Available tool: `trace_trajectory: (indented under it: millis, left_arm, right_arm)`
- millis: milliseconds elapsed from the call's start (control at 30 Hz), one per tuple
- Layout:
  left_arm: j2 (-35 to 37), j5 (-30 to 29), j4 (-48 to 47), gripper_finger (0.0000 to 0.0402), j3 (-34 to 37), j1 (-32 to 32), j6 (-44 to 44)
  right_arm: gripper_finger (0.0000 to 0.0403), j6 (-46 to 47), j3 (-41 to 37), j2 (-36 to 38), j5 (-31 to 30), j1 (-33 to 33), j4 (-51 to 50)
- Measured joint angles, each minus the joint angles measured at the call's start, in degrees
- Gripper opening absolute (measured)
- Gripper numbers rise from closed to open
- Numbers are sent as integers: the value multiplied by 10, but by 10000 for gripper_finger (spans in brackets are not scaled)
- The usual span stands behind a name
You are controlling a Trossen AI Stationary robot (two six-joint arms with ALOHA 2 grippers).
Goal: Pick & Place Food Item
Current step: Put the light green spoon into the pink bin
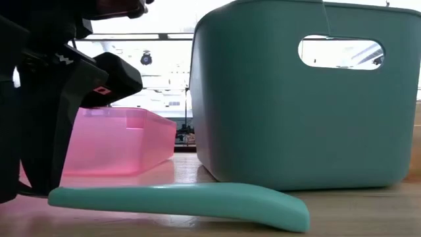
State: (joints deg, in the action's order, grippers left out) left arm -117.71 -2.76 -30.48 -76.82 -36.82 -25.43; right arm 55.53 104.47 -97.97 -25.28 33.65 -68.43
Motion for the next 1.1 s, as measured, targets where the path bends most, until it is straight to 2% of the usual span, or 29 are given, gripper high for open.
trace_trajectory:
  millis: [367,533,833,1100]
  left_arm:
    - [-11,-1,-1,90,-1,-1,21]
    - [-12,-22,-16,88,-3,0,24]
    - [-12,-15,-17,12,-1,0,31]
    - [-11,-17,-19,4,-2,0,30]
  right_arm:
    - [319,14,0,1,0,4,-21]
    - [319,11,0,1,0,4,-21]
    - [319,10,0,1,-2,3,-21]
    - [319,13,0,1,-2,3,-21]
